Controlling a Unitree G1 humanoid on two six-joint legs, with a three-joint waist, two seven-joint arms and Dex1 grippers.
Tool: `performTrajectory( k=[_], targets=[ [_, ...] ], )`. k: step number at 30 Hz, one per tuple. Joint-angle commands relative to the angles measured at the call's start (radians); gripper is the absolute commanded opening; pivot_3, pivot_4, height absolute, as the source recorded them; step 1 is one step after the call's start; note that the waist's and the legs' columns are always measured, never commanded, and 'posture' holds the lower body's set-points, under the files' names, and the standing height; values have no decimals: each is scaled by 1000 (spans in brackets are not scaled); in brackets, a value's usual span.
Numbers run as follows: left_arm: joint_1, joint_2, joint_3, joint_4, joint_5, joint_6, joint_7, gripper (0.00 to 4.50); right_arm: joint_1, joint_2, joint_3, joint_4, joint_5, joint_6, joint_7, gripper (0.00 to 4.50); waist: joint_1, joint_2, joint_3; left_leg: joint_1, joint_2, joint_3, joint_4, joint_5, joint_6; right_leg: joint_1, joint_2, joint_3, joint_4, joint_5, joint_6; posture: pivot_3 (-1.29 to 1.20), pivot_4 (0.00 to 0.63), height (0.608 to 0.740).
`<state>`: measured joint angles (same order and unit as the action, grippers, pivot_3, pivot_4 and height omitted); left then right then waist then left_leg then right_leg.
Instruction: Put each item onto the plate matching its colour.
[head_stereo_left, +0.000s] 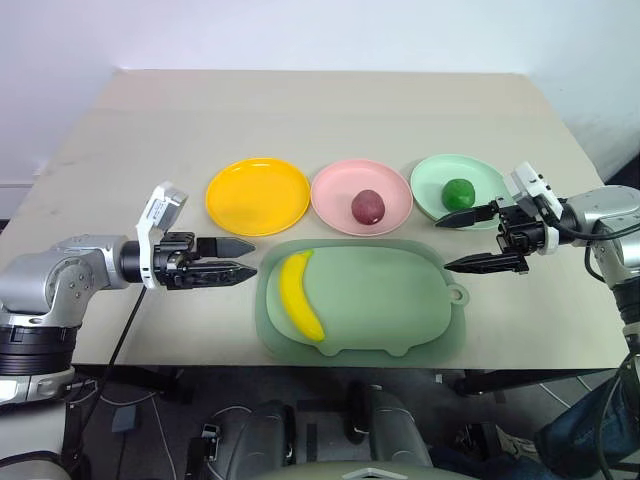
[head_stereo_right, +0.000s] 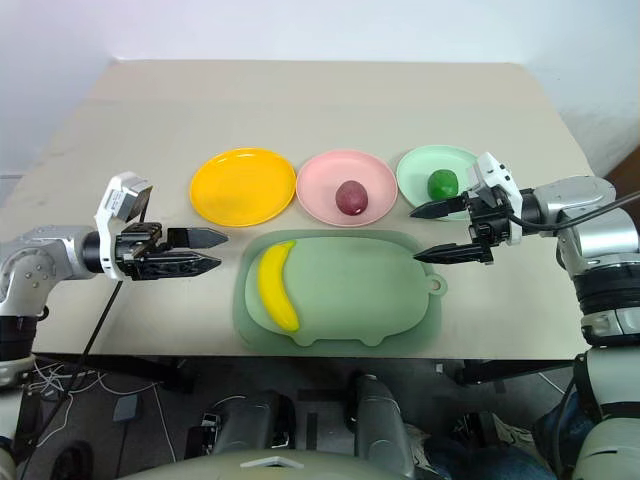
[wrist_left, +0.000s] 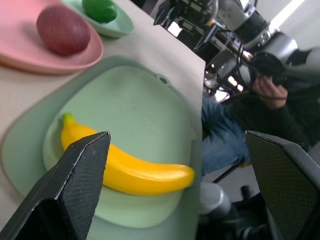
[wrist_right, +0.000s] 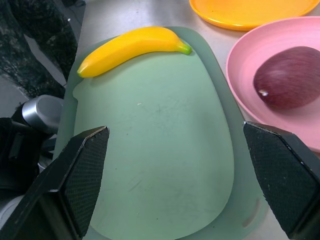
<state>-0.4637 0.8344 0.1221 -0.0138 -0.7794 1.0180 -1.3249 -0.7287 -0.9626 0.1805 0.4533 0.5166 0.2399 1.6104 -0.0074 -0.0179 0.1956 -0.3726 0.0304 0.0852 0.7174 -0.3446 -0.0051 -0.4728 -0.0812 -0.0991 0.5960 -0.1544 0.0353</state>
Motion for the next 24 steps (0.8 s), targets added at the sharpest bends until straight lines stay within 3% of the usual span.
performTrajectory(
  k=[1,4,10,17,24],
  targets=[
    [4,57,-78,-80,15,151,101,4500,-33,1,-15,-10,11,-1,4,4479,-1,0,0,0,0,0,0,0,0,0,0,0,0,0,0,0,150,740],
    [31,77,-106,-182,44,159,184,4500,-35,12,-19,-3,3,-4,4,4479,-3,0,0,0,0,-1,0,0,0,0,0,1,0,0,0,0,150,740],
    [-35,-18,-113,-246,118,190,444,4500,-24,24,-23,9,-16,-7,4,4479,11,0,0,0,0,-2,0,0,0,0,0,1,0,0,0,0,150,740],
    [-133,-113,-72,-237,83,406,605,4500,-18,46,-32,11,-40,-16,4,4479,19,0,0,0,0,-1,0,0,-1,0,0,1,0,0,0,0,150,740],
    [-202,-194,-74,-243,-7,595,664,4500,-8,55,-41,11,-59,-18,4,4479,20,0,0,1,-1,-1,1,1,-1,1,0,1,0,0,0,0,150,740]
  ],
)
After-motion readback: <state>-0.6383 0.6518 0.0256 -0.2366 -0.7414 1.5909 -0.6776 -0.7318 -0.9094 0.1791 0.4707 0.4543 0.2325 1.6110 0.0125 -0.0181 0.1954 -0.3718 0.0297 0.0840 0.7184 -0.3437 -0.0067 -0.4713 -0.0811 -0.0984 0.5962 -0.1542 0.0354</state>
